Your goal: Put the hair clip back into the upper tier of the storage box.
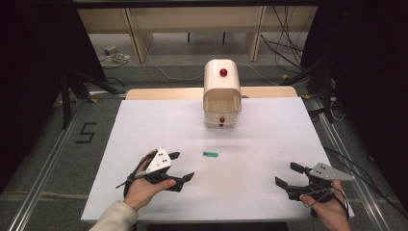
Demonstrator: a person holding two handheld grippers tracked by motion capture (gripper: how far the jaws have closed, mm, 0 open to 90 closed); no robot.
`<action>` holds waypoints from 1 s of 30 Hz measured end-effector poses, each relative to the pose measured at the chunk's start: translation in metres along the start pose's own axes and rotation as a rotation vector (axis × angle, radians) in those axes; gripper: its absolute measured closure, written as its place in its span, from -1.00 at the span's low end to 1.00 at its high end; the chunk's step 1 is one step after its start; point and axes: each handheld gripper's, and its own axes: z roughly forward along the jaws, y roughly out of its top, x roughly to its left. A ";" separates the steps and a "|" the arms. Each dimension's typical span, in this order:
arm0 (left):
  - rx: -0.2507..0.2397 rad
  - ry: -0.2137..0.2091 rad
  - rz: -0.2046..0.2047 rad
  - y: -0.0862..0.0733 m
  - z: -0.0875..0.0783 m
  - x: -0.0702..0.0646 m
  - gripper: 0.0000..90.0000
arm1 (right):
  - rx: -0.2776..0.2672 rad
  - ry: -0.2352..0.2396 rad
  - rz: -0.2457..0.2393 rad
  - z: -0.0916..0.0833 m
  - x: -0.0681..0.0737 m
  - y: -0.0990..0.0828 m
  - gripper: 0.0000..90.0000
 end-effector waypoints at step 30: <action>0.087 0.007 0.056 0.007 0.067 0.021 -0.43 | 0.012 -0.002 -0.016 0.002 0.005 0.001 -0.64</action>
